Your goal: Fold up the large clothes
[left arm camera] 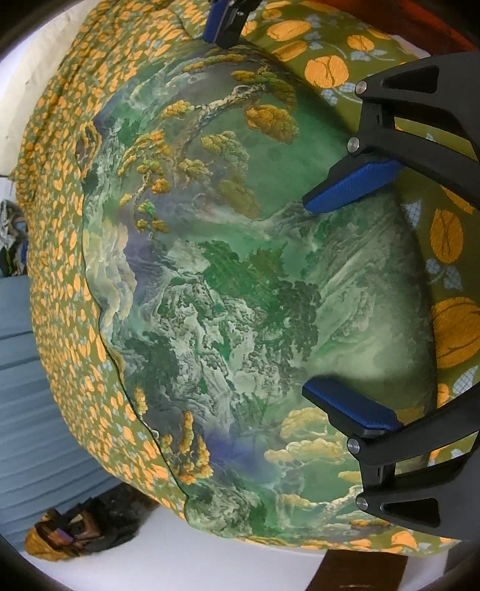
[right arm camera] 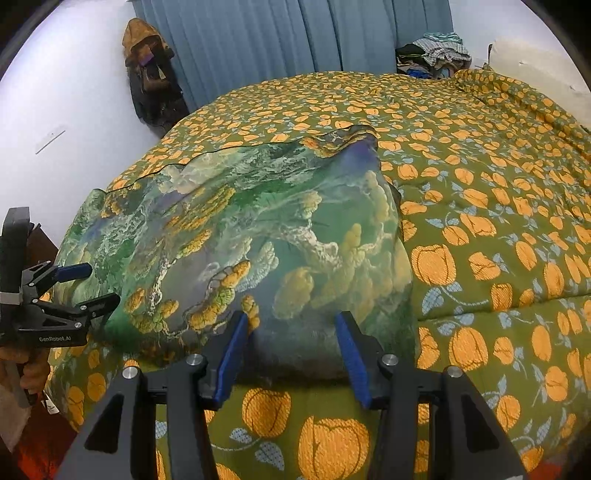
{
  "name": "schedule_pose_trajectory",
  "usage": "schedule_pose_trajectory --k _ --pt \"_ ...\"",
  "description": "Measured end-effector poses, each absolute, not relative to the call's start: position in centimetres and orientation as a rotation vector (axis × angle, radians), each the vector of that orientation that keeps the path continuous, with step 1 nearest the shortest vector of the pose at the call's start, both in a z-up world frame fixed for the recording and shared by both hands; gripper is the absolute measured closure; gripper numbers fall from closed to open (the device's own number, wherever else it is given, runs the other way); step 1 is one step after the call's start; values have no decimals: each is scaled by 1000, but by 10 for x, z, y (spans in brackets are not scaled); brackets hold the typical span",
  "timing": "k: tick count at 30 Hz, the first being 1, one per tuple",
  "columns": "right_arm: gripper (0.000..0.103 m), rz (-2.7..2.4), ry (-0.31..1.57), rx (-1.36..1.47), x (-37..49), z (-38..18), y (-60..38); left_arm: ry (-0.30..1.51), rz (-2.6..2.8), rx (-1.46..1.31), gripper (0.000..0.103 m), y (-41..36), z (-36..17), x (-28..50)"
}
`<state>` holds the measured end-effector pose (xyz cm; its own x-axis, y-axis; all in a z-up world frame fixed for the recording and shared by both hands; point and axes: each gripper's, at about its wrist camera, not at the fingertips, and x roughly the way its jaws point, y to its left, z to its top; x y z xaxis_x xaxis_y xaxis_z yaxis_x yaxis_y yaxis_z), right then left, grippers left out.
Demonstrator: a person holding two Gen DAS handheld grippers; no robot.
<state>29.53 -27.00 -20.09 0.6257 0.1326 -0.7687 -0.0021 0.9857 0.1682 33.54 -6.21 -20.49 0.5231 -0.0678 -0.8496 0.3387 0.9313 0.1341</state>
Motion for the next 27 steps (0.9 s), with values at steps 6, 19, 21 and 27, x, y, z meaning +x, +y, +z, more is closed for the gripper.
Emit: schedule_pose_trajectory --k 6,19,21,27 --pt "52 57 898 147 291 -200 -269 1003 -208 280 1 -59 -203 331" --pt "41 3 875 142 283 -192 -276 1028 -218 226 1 -52 -202 316" --pt "41 -3 869 150 282 -190 -281 1021 -224 193 1 -47 -196 311" --pt "33 -126 778 350 274 -182 -337 931 -262 79 1 -35 -167 307"
